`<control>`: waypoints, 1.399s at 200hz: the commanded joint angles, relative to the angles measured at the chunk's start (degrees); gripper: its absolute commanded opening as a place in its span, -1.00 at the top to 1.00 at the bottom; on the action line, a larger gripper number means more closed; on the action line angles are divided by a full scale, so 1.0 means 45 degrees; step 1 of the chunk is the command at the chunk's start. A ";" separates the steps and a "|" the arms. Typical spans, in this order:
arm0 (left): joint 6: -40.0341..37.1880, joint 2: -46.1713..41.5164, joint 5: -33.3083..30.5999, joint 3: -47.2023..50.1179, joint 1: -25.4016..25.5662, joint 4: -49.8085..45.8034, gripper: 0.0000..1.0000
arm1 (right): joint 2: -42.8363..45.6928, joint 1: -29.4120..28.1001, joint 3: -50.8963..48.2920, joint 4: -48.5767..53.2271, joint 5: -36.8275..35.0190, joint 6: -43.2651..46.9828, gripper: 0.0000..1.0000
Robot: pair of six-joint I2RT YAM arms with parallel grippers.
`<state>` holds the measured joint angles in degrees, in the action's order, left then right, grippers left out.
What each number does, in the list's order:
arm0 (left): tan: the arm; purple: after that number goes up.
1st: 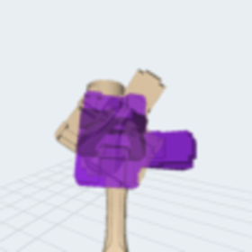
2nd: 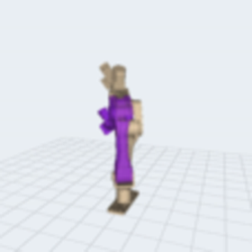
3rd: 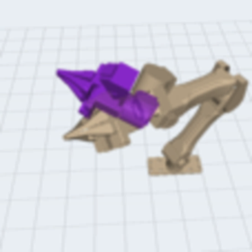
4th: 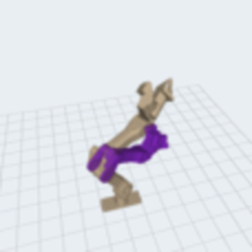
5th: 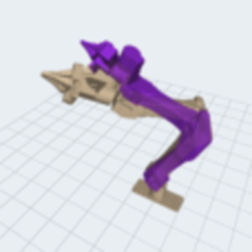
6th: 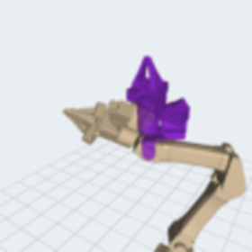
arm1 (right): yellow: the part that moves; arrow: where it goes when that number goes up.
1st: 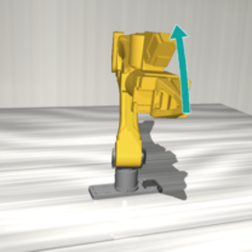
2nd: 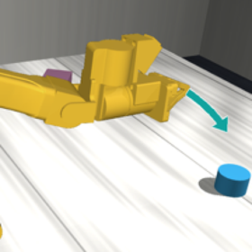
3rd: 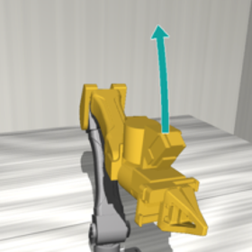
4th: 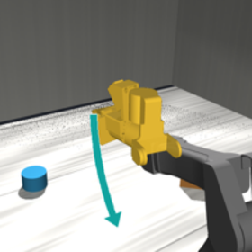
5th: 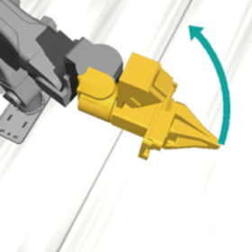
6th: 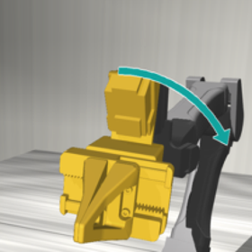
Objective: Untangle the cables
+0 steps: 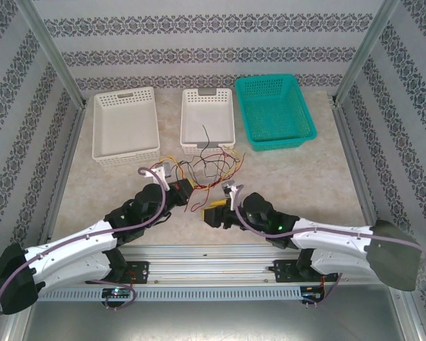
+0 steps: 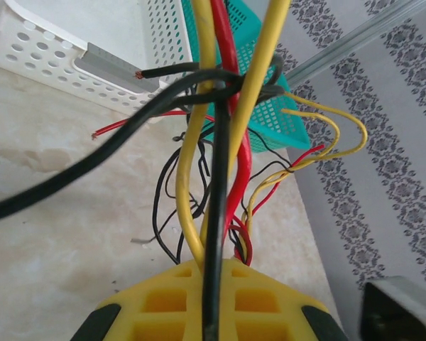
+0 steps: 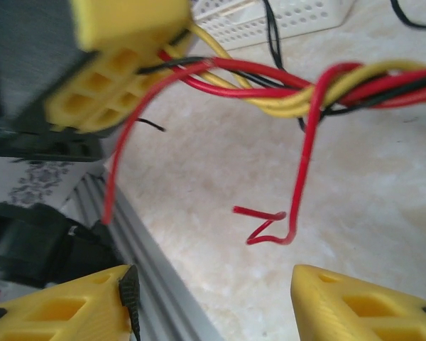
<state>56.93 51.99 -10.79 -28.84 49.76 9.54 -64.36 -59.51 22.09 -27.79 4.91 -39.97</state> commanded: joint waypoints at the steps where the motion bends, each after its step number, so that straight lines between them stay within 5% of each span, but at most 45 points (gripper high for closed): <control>1: 0.0826 0.0070 0.0054 0.0101 0.0070 0.1376 1.00 | -0.0793 -0.0135 0.0536 -0.1271 -0.1121 0.0659 -0.12; 52: 0.0919 -0.0536 -0.0170 0.0391 0.0134 0.1127 1.00 | -0.0425 -0.0388 0.0183 -0.1425 -0.4077 0.1371 0.01; 111: 0.1070 -0.0579 -0.0277 0.0506 0.0174 0.1405 1.00 | -0.1966 -0.0442 0.0872 -0.2240 -0.3057 0.1211 0.09; 143: 0.1080 -0.0877 -0.0506 0.0530 0.0173 0.1284 1.00 | -0.2332 -0.0465 0.0930 -0.2364 -0.3024 0.1090 0.38; 166: 0.0943 -0.1145 -0.0635 0.0472 0.0173 0.1044 1.00 | -0.2068 -0.0466 0.0855 -0.2344 -0.3315 0.1097 0.80; 177: 0.0787 -0.1390 -0.0744 0.0442 0.0159 0.0720 1.00 | -0.1593 -0.0447 0.0872 -0.1848 -0.3387 0.1243 1.00; 217: -0.0512 -0.3172 -0.1637 -0.0263 -0.0061 -0.3108 1.00 | 0.1069 0.0123 0.0423 0.1168 -0.3795 0.1384 1.00; 280: -0.2808 -0.3722 -0.1172 -0.2461 -0.1379 -0.8408 1.00 | 0.6846 0.3564 -0.0908 0.5586 -0.2882 0.0444 1.00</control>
<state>51.51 34.65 -13.41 -35.73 46.41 -14.00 -40.86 -49.34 19.92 -14.72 -7.49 -35.42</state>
